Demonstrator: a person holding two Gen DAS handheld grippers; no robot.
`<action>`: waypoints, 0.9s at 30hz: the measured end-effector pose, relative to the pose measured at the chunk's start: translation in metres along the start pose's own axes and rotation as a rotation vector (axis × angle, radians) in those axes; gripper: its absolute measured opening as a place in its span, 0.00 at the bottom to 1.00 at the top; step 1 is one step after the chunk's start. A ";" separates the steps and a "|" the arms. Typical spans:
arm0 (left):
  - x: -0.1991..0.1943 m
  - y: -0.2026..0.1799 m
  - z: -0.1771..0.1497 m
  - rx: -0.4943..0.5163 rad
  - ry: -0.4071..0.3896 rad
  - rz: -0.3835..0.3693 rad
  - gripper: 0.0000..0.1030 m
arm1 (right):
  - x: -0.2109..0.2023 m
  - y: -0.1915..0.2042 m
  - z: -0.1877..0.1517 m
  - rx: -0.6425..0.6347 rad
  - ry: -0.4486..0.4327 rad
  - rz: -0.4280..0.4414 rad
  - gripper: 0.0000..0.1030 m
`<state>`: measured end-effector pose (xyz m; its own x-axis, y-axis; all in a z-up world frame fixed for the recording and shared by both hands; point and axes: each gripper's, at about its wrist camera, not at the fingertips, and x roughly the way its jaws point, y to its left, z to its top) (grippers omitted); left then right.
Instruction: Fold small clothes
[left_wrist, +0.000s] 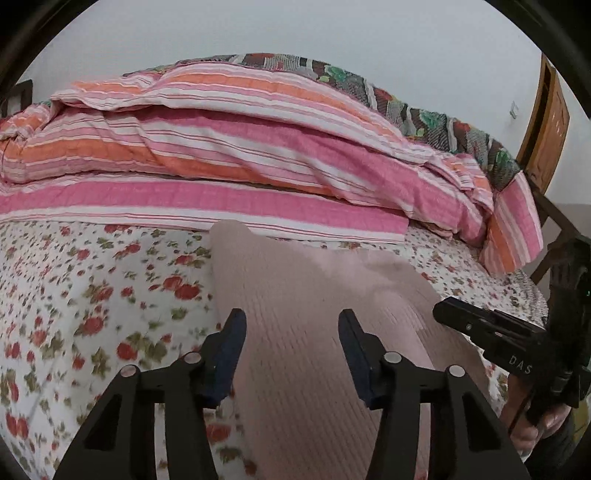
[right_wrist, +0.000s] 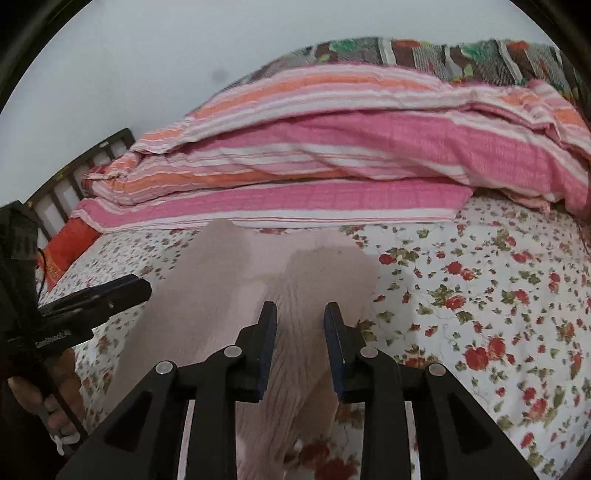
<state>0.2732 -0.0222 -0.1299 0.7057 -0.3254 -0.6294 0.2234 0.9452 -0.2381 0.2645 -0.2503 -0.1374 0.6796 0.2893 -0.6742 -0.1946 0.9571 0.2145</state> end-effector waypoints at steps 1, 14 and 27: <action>0.005 -0.001 0.001 0.010 0.004 0.005 0.44 | 0.003 -0.001 0.000 0.000 0.004 -0.006 0.26; 0.032 -0.001 -0.003 0.089 0.006 0.079 0.43 | 0.001 -0.023 -0.008 0.060 0.001 0.006 0.38; 0.015 0.008 -0.016 0.063 -0.047 0.048 0.52 | -0.021 -0.034 -0.019 0.154 0.052 0.118 0.42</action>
<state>0.2750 -0.0200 -0.1527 0.7474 -0.2792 -0.6029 0.2291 0.9601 -0.1605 0.2433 -0.2887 -0.1443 0.6206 0.4031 -0.6726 -0.1577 0.9044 0.3965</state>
